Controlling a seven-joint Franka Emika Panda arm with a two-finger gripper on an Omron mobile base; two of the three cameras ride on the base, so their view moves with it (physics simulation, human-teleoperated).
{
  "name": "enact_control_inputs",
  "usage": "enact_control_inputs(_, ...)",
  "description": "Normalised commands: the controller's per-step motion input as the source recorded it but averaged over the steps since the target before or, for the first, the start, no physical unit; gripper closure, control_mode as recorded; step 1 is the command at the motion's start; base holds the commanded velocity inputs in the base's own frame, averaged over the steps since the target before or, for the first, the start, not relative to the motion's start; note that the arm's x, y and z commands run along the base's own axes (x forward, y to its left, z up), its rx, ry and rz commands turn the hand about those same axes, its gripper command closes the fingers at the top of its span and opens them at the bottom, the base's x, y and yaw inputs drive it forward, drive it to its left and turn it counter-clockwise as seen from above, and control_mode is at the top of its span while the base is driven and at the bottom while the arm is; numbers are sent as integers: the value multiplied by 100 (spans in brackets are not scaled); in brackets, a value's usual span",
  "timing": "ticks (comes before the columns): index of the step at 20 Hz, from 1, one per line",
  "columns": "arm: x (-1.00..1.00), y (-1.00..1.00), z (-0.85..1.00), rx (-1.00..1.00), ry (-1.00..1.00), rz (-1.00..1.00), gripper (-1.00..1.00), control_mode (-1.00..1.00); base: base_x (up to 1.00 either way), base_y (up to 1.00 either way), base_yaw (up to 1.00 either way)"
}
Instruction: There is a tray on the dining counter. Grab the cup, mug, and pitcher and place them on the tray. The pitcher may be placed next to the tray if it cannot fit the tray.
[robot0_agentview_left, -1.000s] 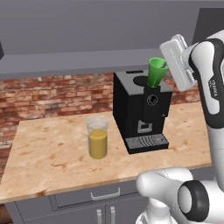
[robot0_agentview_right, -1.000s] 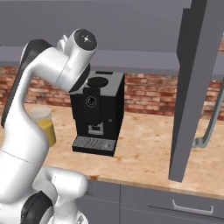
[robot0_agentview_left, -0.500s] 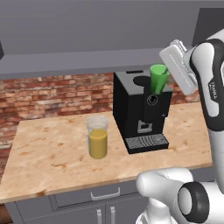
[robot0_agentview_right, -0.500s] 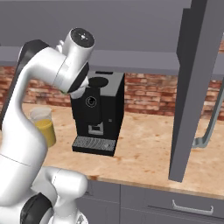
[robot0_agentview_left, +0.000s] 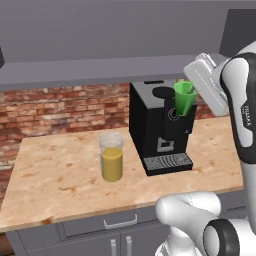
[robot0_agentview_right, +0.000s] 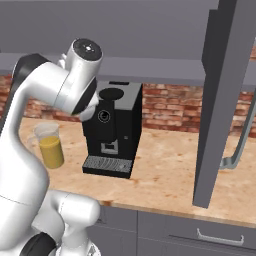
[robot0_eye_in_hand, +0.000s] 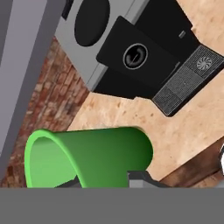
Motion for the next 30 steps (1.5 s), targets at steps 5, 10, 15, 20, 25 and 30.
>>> enact_control_inputs(5,-23,0,-7,0,0,1,100,100,-7,0,0)
enact_control_inputs(10,0,0,0,0,0,0,100,100,-58,-6,-2)
enact_control_inputs(15,0,0,0,0,0,0,100,100,-95,-17,-7)
enact_control_inputs(20,0,0,0,0,0,0,100,100,-94,-2,-15)
enact_control_inputs(25,0,0,0,0,0,0,100,100,-85,0,-40)
enact_control_inputs(30,0,0,0,0,0,0,100,100,-61,0,-58)
